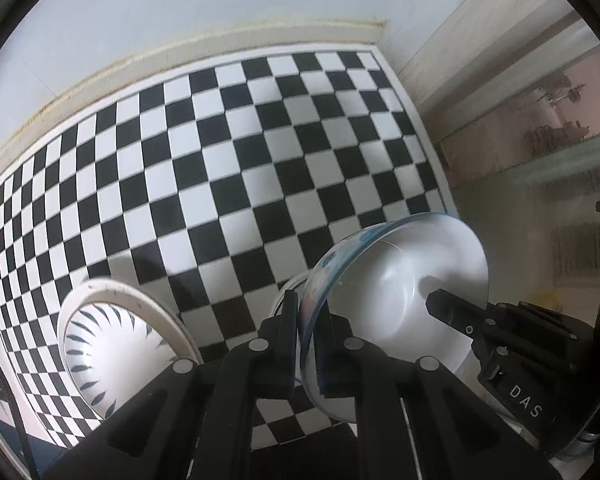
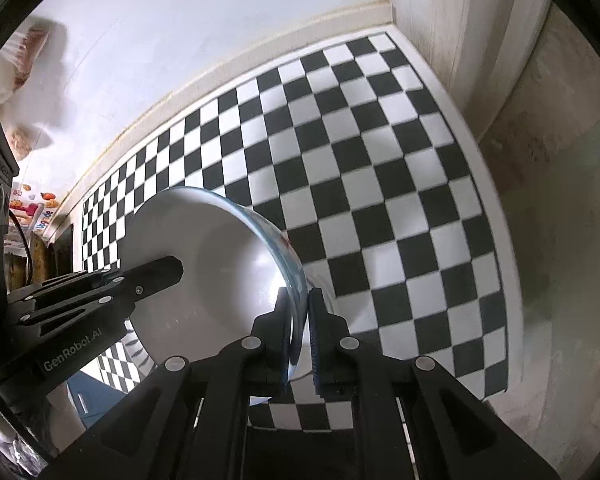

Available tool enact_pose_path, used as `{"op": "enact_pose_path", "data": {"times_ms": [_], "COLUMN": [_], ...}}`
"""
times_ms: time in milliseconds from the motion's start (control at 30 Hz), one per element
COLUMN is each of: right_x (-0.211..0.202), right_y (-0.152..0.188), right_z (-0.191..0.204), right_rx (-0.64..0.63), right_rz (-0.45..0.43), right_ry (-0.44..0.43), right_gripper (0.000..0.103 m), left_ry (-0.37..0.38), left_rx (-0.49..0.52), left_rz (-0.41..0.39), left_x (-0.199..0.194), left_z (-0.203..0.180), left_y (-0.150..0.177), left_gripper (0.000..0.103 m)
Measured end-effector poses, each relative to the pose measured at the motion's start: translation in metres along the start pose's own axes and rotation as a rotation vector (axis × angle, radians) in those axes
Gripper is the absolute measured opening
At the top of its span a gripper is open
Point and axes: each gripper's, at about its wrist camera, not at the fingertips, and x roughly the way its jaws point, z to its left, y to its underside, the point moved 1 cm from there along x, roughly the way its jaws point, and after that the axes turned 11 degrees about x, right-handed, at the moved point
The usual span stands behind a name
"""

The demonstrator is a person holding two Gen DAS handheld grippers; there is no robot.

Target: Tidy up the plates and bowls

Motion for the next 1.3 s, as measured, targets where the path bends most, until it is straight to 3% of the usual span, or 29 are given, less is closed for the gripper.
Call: {"op": "enact_pose_path", "data": {"times_ms": [500, 933, 1300], "right_x": [0.072, 0.081, 0.073], "right_y": [0.019, 0.018, 0.017], "right_z": [-0.011, -0.012, -0.020], "right_rx": [0.017, 0.036, 0.070], "right_rz": [0.111, 0.131, 0.164], "right_ry": [0.057, 0.072, 0.062], "right_gripper": [0.009, 0.008, 0.010], "left_ry": [-0.038, -0.096, -0.053], "left_rx": [0.007, 0.028, -0.013], "left_rz": [0.128, 0.137, 0.157], "left_x": [0.058, 0.063, 0.059], "left_z": [0.008, 0.001, 0.007], "left_y": [0.026, 0.024, 0.027], "left_gripper": [0.005, 0.005, 0.006]}}
